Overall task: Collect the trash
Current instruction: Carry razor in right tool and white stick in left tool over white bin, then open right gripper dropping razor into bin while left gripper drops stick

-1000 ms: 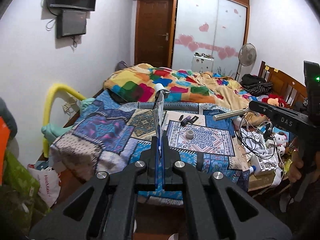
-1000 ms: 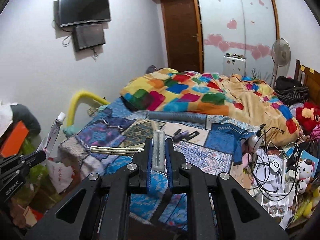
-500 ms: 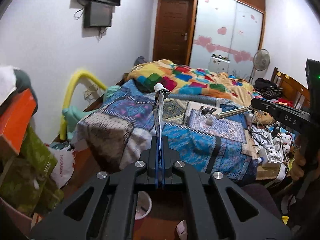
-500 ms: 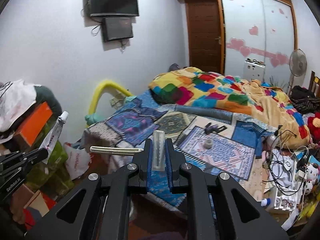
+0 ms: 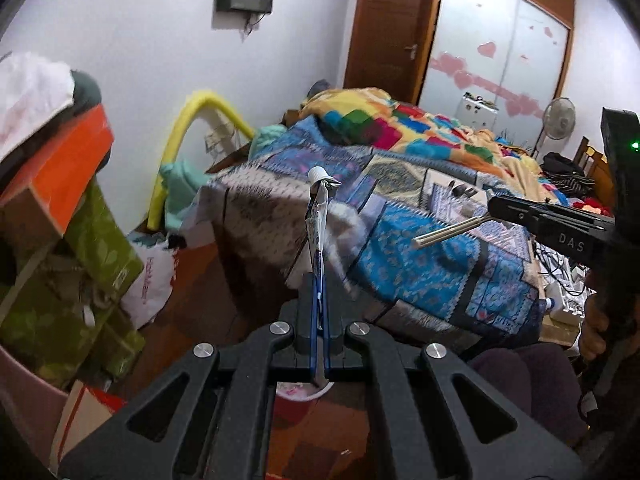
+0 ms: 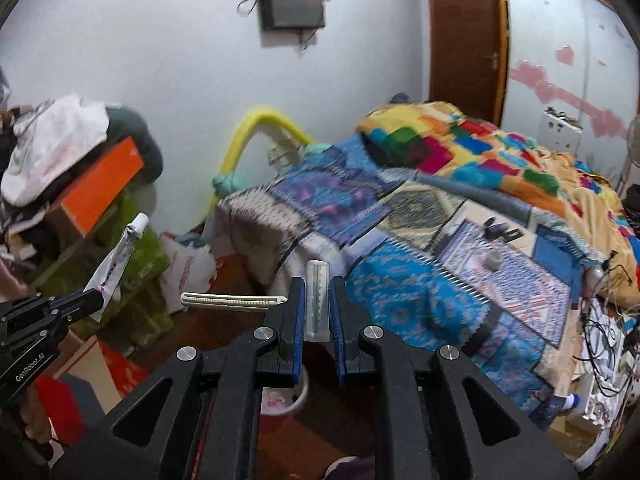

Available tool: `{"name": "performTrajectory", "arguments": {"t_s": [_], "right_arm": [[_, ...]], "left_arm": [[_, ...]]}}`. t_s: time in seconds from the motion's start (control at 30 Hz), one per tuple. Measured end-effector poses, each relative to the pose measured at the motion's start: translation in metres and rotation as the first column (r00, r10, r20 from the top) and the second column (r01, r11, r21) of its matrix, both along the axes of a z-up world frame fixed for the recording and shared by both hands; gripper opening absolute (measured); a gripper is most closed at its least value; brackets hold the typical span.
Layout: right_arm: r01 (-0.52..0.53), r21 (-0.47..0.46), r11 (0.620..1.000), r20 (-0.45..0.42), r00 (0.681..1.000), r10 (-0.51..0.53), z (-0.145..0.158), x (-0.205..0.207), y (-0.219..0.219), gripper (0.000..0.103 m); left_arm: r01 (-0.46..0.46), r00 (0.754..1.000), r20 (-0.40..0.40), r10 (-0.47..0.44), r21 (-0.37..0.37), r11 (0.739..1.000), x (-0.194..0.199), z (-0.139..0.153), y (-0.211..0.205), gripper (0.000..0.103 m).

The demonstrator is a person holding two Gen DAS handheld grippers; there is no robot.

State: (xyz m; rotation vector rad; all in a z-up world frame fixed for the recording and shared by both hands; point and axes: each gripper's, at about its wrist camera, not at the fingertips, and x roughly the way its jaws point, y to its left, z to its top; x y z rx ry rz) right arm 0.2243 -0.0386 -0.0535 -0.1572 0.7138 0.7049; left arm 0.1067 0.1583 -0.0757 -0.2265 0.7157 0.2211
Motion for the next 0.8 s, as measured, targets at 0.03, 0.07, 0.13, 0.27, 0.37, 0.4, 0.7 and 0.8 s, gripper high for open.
{"name": "performTrajectory", "arguments": {"t_s": [0.03,0.07,0.13,0.27,0.37,0.4,0.7,0.8], "right_arm": [[-0.010,-0.010,1.000,-0.007,1.000,0.010,-0.004,-0.002,0.007,0.011],[-0.024,-0.022,0.999,-0.018,1.000,0.023,-0.010,-0.002,0.014,0.011],[-0.048,-0.044,0.998,-0.041,0.998,0.046,-0.021,-0.002,0.027,0.011],[-0.096,-0.090,0.991,-0.097,0.991,0.087,-0.048,-0.001,0.051,0.011],[-0.129,-0.134,0.983,-0.144,0.984,0.109,-0.070,0.001,0.069,0.011],[-0.138,-0.145,0.980,-0.158,0.981,0.115,-0.077,0.002,0.074,0.011],[-0.260,-0.187,0.947,-0.329,0.925,0.189,-0.130,0.022,0.121,0.027],[-0.253,-0.178,0.951,-0.370,0.913,0.173,-0.140,0.031,0.124,0.036]], "left_arm": [[-0.006,1.000,-0.013,0.006,-0.011,1.000,0.000,-0.007,0.004,0.001],[-0.011,1.000,-0.024,0.011,-0.019,1.000,0.002,-0.012,0.007,0.001],[-0.026,0.998,-0.054,0.023,-0.043,0.999,0.003,-0.026,0.016,0.001],[-0.057,0.993,-0.110,0.048,-0.085,0.995,0.005,-0.054,0.029,0.001],[-0.082,0.985,-0.158,0.063,-0.119,0.990,0.008,-0.076,0.038,0.001],[-0.094,0.982,-0.178,0.070,-0.129,0.987,0.009,-0.084,0.042,0.001],[-0.132,0.965,-0.250,0.078,-0.206,0.970,0.029,-0.118,0.055,0.001],[-0.126,0.960,-0.274,0.063,-0.218,0.968,0.042,-0.129,0.053,0.001]]}}
